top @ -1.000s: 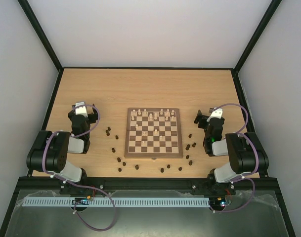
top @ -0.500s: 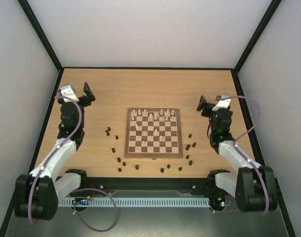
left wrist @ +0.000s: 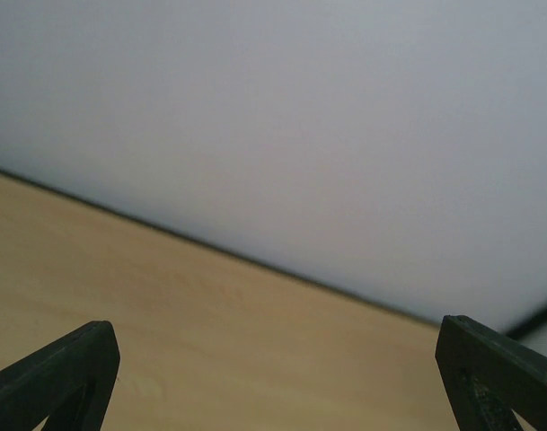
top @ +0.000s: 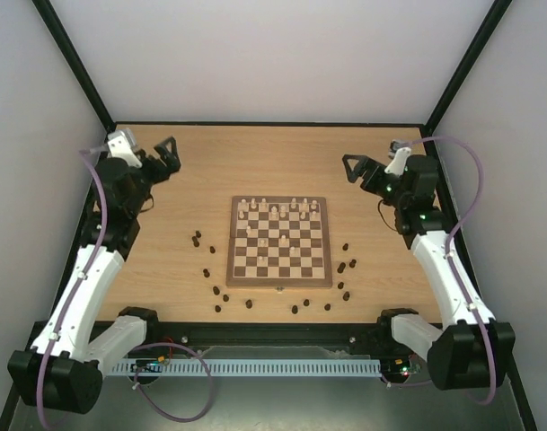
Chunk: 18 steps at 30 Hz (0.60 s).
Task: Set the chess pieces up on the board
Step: Move the chess piece to the chessboard.
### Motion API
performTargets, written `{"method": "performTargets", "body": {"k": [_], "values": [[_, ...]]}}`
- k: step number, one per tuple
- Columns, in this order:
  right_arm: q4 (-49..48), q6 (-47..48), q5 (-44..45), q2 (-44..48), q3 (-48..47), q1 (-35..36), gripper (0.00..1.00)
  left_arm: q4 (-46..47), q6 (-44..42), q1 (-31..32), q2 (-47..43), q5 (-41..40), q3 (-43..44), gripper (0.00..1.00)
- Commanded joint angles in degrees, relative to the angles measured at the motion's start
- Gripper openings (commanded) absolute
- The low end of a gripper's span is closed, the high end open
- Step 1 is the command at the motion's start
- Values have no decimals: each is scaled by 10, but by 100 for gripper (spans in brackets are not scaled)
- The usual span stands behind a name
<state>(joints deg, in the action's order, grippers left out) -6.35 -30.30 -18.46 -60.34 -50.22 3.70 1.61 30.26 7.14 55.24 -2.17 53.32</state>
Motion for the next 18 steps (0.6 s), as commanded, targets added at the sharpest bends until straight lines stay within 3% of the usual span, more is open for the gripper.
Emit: {"method": "performTargets", "body": {"k": [1, 3, 10, 13, 18], "values": [[59, -49, -186, -34, -7, 8, 99, -75, -8, 0, -29, 187, -46, 99], [100, -23, -130, -24, -19, 38, 99, -87, -18, 1, -39, 228, -53, 99], [251, 28, 211, -10, -48, 160, 99, -106, 40, 1, -95, 229, -93, 99], [246, 25, 231, -28, -36, 162, 99, -96, 39, 1, -77, 266, -95, 99], [276, 49, 262, -81, -92, 196, 100, -123, 36, 5, -58, 226, -96, 99]]}}
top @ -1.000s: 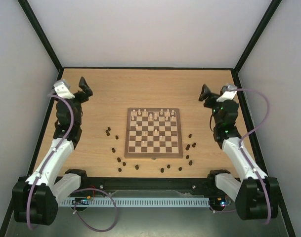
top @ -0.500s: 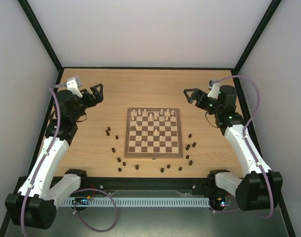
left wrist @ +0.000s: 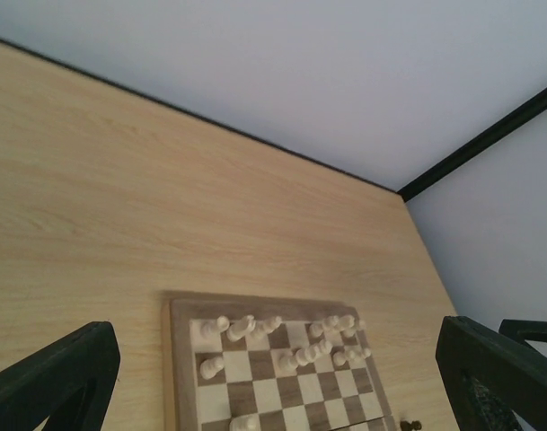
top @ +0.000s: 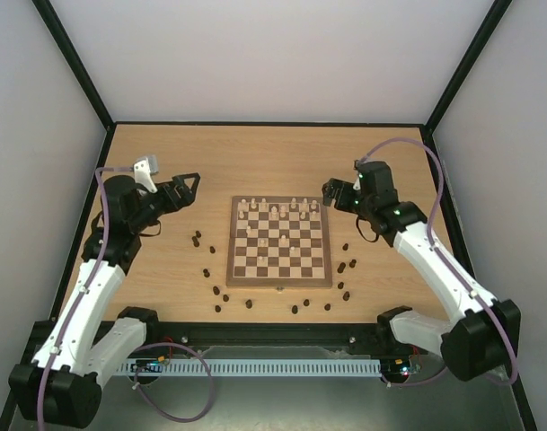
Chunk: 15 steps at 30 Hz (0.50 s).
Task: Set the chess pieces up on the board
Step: Move the chess piece to the chessboard.
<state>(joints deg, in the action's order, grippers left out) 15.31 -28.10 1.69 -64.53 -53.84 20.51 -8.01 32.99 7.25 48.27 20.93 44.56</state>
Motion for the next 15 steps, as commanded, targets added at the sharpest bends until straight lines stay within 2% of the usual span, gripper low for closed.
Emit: {"method": "performTargets", "body": {"k": [1, 6, 11, 15], "values": [[76, 29, 72, -56, -77, 38, 95, -31, 8, 6, 14, -11, -9, 100], [110, 47, 61, -106, -136, 73, 77, -59, 28, 15, -10, -85, -24, 99], [151, 61, 57, -185, -191, 111, 55, -90, 10, 19, -23, -86, -20, 99], [173, 64, 74, -254, -231, 149, 51, -98, 2, 30, -29, -88, -19, 99]]}}
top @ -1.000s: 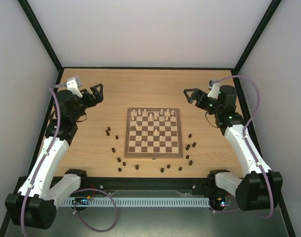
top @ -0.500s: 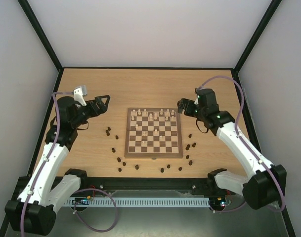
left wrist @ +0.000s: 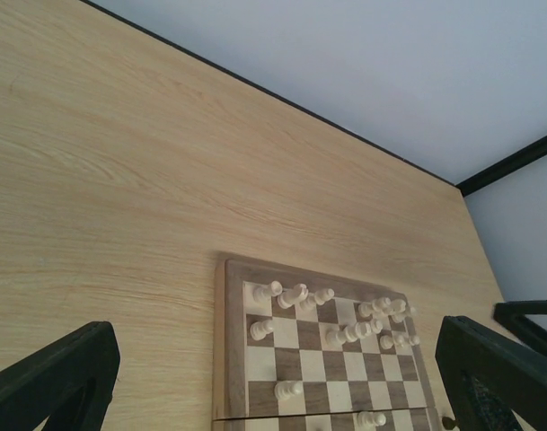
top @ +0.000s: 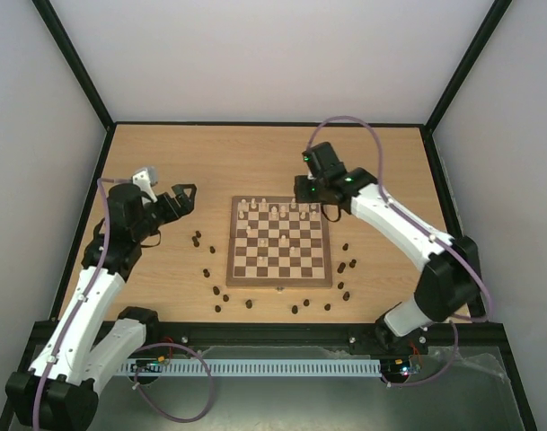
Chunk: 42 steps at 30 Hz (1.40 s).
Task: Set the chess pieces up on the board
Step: Move the chess piece to the chessboard.
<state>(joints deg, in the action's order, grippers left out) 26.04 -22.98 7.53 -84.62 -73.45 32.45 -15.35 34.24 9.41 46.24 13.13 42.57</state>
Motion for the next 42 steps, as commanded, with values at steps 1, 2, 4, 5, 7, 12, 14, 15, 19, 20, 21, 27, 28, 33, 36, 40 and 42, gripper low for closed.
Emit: {"method": "performTargets", "body": {"k": [1, 2, 4, 5, 7, 12, 14, 15, 19, 20, 21, 27, 28, 33, 36, 40, 42], "values": [[68, 11, 16, -69, -43, 37, 51, -27, -11, 11, -10, -12, 0, 99], [71, 11, 17, -85, -50, 41, 50, -30, -12, 13, -11, -16, 0, 99], [72, 7, 19, -111, -63, 49, 50, -32, -13, 16, -13, -18, -3, 99], [73, 6, 19, -123, -69, 51, 50, -33, -13, 16, -14, -18, -5, 99], [74, 3, 23, -142, -80, 55, 47, -34, -13, 17, -15, -18, -7, 99], [80, -1, 30, -181, -104, 61, 44, -35, -12, 19, -18, -21, -14, 99], [81, -3, 37, -192, -110, 61, 42, -35, -11, 21, -20, -21, -15, 100], [80, -4, 41, -196, -112, 61, 42, -34, -11, 21, -20, -22, -17, 99], [80, -4, 44, -216, -125, 61, 42, -32, -12, 21, -22, -23, -21, 99], [82, -4, 43, -221, -128, 61, 41, -32, -11, 21, -21, -23, -21, 99], [82, -4, 43, -224, -131, 61, 40, -31, -11, 21, -22, -23, -22, 99], [77, -3, 34, -241, -137, 61, 37, -27, -10, 22, -21, -27, -29, 99], [76, -2, 34, -243, -137, 61, 37, -25, -11, 22, -21, -27, -31, 99], [71, -2, 25, -249, -134, 61, 35, -18, -10, 22, -16, -27, -36, 99], [68, -1, 20, -251, -132, 61, 34, -15, -10, 22, -12, -27, -38, 99], [68, 0, 17, -258, -132, 61, 34, -12, -10, 22, -7, -25, -39, 99], [67, 0, 16, -261, -131, 61, 34, -11, -10, 22, -7, -25, -40, 100]]}}
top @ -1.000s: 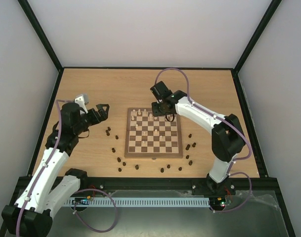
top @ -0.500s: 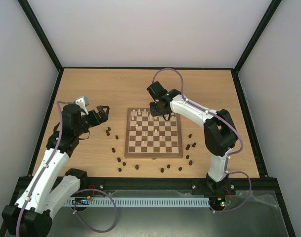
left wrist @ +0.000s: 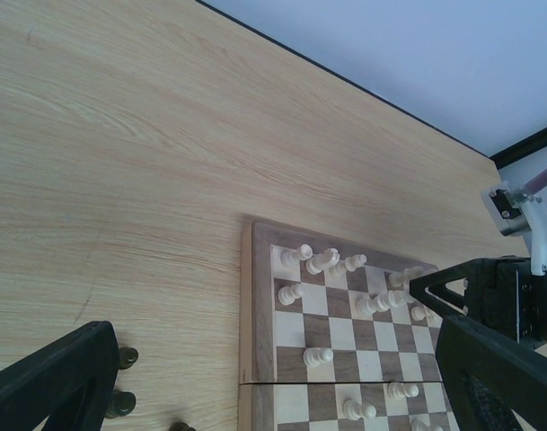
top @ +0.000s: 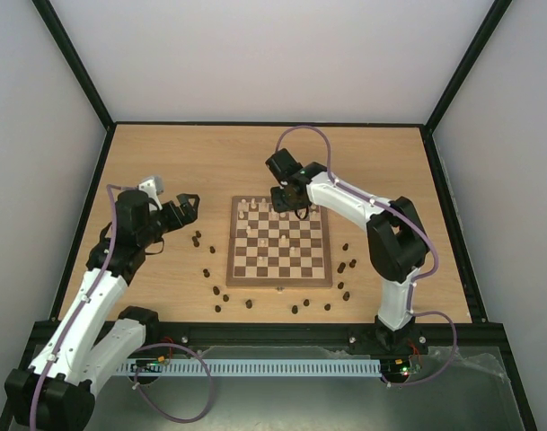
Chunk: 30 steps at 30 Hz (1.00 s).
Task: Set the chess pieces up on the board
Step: Move the chess piece to the chessboard.
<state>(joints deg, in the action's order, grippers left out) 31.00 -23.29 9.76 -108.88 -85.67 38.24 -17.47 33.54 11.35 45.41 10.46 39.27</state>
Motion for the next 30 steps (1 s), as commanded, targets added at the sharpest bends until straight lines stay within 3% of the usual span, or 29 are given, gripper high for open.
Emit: {"method": "performTargets", "body": {"k": [1, 7, 21, 30], "values": [[18, 3, -7, -19, -8, 3, 34, 11, -3, 2, 1, 1, -7, 99], [19, 3, -6, -27, -8, 3, 33, 13, -3, 3, -2, 1, -9, 99], [23, 3, -2, -39, -9, 4, 15, 16, -3, 3, -2, 3, -13, 99], [25, 1, 28, -44, -32, 3, 13, 17, -3, 3, -4, 2, -13, 100]]}}
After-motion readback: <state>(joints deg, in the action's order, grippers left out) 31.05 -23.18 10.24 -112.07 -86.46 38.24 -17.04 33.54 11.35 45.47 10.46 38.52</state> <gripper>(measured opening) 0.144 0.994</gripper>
